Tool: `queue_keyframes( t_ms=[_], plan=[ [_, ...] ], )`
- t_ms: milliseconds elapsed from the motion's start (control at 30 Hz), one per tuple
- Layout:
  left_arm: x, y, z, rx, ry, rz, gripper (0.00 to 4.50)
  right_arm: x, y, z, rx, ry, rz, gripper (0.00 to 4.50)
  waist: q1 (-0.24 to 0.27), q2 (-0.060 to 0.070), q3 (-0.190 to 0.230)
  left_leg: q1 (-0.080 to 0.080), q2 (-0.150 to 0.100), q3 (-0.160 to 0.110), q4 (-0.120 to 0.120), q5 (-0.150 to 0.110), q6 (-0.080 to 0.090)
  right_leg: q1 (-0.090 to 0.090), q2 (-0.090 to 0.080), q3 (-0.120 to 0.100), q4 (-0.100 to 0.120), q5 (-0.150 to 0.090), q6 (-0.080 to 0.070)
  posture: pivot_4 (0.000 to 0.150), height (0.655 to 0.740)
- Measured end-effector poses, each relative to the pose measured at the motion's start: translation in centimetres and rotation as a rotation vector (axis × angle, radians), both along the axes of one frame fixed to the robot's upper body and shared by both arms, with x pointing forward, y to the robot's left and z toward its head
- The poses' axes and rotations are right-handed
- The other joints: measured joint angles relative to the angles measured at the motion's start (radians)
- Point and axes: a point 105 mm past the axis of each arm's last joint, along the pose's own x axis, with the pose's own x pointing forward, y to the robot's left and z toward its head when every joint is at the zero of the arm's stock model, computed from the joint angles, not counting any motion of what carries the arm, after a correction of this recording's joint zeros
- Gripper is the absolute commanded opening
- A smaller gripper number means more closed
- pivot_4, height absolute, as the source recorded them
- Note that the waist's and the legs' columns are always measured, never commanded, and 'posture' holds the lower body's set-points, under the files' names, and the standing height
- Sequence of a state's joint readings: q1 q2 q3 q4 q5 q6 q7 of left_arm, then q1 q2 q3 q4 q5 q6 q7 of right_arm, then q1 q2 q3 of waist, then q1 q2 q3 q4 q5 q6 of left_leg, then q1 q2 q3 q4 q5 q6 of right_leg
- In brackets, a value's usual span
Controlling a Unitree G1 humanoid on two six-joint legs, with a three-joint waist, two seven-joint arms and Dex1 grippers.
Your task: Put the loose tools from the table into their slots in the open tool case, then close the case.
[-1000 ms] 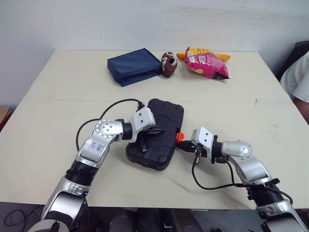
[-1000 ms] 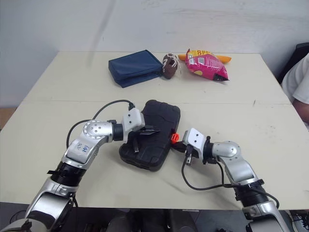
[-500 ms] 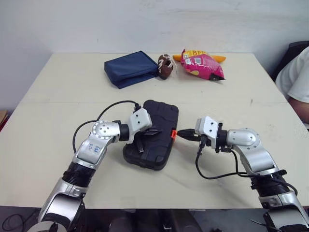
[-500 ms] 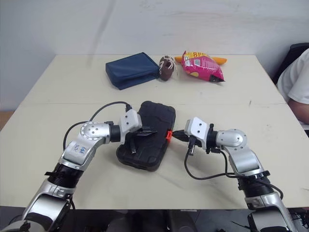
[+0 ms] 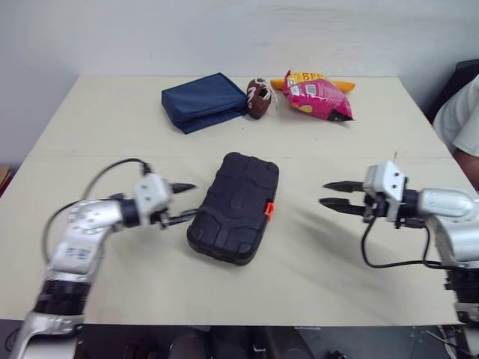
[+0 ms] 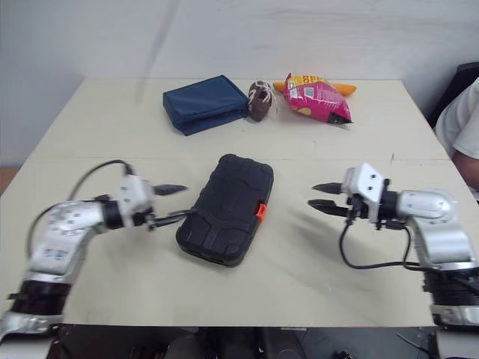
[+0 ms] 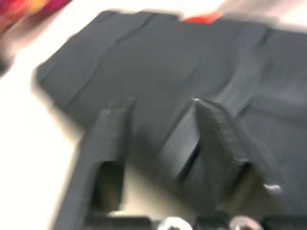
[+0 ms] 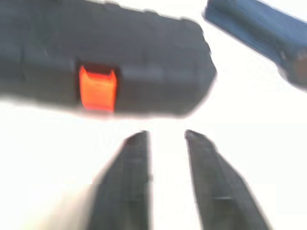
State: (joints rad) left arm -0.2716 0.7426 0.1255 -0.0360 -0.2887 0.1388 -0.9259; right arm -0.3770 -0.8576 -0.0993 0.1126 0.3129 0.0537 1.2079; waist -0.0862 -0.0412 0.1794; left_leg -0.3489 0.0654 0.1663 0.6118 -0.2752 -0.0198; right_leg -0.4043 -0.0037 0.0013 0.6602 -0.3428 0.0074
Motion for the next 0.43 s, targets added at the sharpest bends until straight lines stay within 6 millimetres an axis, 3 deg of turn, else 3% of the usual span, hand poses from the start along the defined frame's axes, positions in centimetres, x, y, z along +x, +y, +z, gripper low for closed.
queue_keyframes(
  t_ms=[33,67,100,200,267,433],
  plan=[
    [-0.3,3.1,0.2,0.027,0.022,0.103,4.5,-0.1,-1.2,0.2,-0.016,-0.015,-0.036,3.65,0.0,0.0,0.0,-0.007,0.0,0.0,0.001,0.001,-0.001,-0.007,0.0,0.0,0.0,0.0,0.0,0.15,0.74],
    [-0.4,4.2,0.4,0.032,0.027,0.141,4.5,-0.2,-1.7,0.1,-0.022,-0.015,-0.051,4.09,0.002,0.0,0.0,-0.008,0.0,0.0,0.001,0.001,-0.001,-0.008,0.0,0.0,0.0,0.0,0.0,0.15,0.74],
    [-1.0,6.9,0.4,0.054,0.052,0.237,4.5,-0.1,-2.5,0.3,-0.032,-0.041,-0.079,4.45,0.0,0.0,0.001,-0.008,0.0,0.001,0.002,0.001,-0.001,-0.008,-0.001,0.0,0.0,0.0,0.001,0.15,0.74],
    [-3.7,13.1,-0.8,0.089,0.144,0.461,4.5,-0.1,-5.9,0.9,-0.074,-0.079,-0.193,4.45,-0.002,0.005,0.005,-0.008,-0.001,0.004,0.002,-0.003,0.002,-0.008,-0.003,0.001,-0.003,-0.002,0.002,0.15,0.74],
    [-4.4,14.2,-1.2,0.089,0.143,0.503,4.5,0.0,-6.6,1.4,-0.072,-0.106,-0.218,4.45,0.003,0.004,0.006,-0.009,-0.001,0.004,0.002,-0.004,0.003,-0.008,-0.004,0.001,-0.005,-0.002,0.002,0.15,0.74],
    [-4.1,13.7,-0.8,0.085,0.082,0.48,4.5,0.6,-5.3,1.6,-0.045,-0.135,-0.183,4.45,0.011,0.002,0.007,-0.009,-0.002,0.003,0.002,-0.006,0.003,-0.008,-0.004,0.0,-0.005,-0.002,0.003,0.15,0.74]
  ],
)
